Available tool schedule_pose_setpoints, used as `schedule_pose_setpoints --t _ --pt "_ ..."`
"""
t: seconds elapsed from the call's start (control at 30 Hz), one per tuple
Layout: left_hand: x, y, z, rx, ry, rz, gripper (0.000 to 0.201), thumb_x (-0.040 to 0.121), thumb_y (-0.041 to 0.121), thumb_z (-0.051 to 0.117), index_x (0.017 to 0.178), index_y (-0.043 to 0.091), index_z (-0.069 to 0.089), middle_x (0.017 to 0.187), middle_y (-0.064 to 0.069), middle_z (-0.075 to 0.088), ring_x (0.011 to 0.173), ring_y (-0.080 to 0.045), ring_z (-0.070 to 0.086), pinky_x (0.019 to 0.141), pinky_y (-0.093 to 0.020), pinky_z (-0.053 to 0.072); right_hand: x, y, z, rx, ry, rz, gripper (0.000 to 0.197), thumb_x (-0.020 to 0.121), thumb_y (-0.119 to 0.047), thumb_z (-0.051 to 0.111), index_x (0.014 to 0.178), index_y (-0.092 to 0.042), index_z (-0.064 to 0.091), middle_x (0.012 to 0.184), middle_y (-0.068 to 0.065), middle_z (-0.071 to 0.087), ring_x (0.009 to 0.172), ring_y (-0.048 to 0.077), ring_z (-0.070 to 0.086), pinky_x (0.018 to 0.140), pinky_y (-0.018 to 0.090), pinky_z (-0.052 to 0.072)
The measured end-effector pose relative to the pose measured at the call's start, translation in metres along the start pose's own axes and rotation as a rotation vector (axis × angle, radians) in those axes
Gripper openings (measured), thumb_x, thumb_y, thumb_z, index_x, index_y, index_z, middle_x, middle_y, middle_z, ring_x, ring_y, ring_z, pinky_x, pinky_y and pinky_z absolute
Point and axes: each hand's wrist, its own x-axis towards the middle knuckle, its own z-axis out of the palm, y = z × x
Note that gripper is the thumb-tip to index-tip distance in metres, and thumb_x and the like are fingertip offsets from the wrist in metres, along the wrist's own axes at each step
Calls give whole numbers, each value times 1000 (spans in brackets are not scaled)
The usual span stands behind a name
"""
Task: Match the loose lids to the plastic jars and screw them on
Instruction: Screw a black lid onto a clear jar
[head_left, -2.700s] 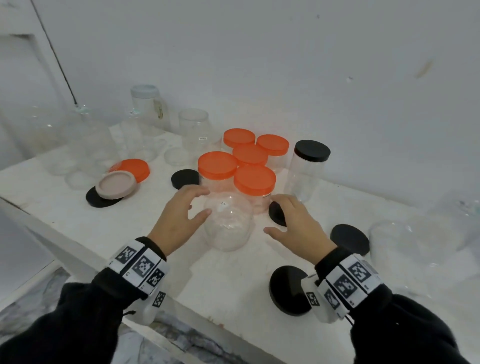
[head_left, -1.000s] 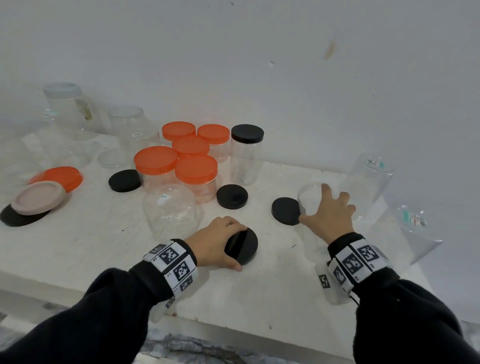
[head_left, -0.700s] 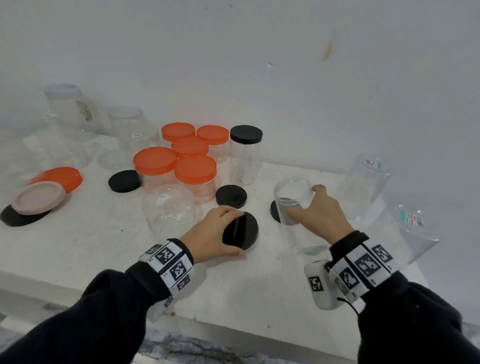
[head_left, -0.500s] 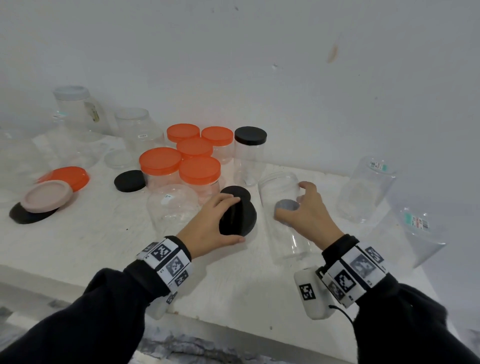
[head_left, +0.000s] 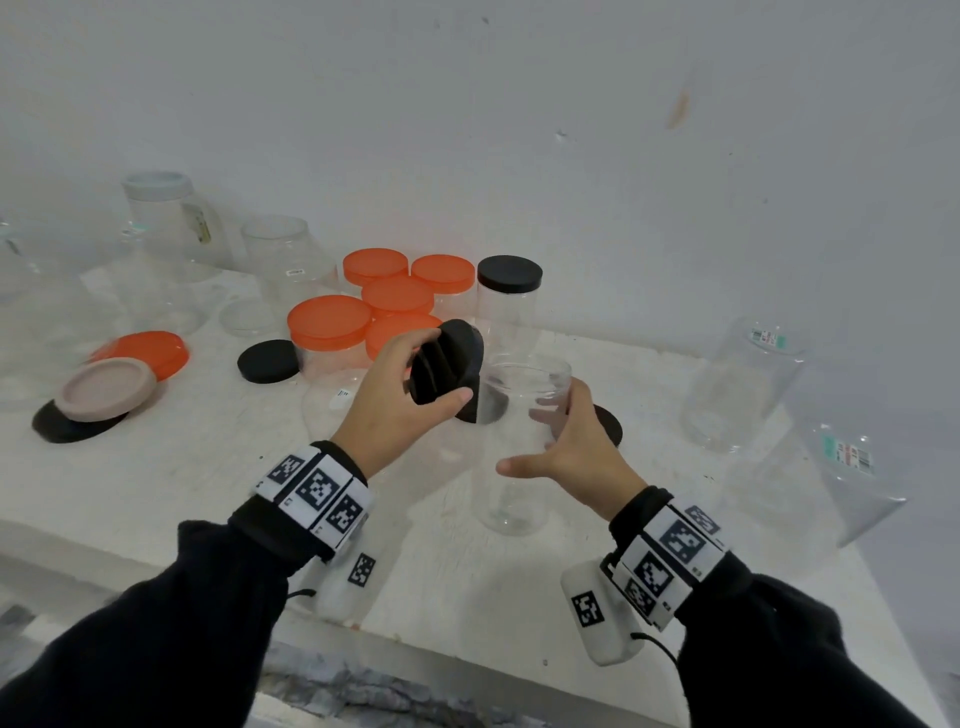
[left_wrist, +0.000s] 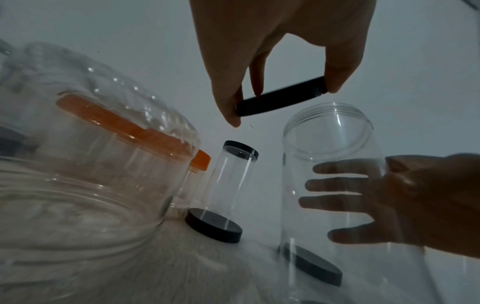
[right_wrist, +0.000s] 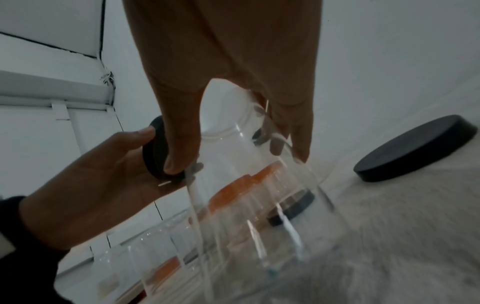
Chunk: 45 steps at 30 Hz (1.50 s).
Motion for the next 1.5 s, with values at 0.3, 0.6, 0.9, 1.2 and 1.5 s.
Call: schedule_pose_setpoints --t 0.3,0.6,0.9,1.2,1.5 --pt "2 3 2 -118 -12 -49 84 59 53 69 132 19 42 132 2 49 124 -13 47 102 -41 44 -7 4 -3 -25 -148 -50 101 67 -9 83 138 -22 12 134 -2 30 121 12 40 84 13 36" --pt "1 10 2 -164 -53 -4 76 64 50 68 129 18 47 129 0 52 120 -14 50 98 -34 46 -12 7 -5 -20 -188 -26 84 67 -15 83 128 -27 27 119 -16 42 120 11 41 93 21 38" --pt "5 17 5 -149 -89 28 65 62 51 69 121 32 48 127 2 52 120 -11 49 99 -33 45 4 4 6 1 -154 -42 87 63 -18 86 134 -25 35 131 -7 47 123 11 44 99 32 44" --pt "9 20 9 65 -153 141 70 59 59 62 121 27 51 115 22 47 112 3 46 93 -12 38 5 5 7 5 -162 -54 81 63 -19 86 128 -26 40 128 -10 52 122 7 47 99 38 45" --pt "13 18 12 219 -236 219 75 58 62 62 121 22 55 117 12 47 110 6 43 87 1 31 4 4 7 12 -170 -54 80 65 -17 85 128 -28 36 129 -11 50 122 5 45 98 34 45"
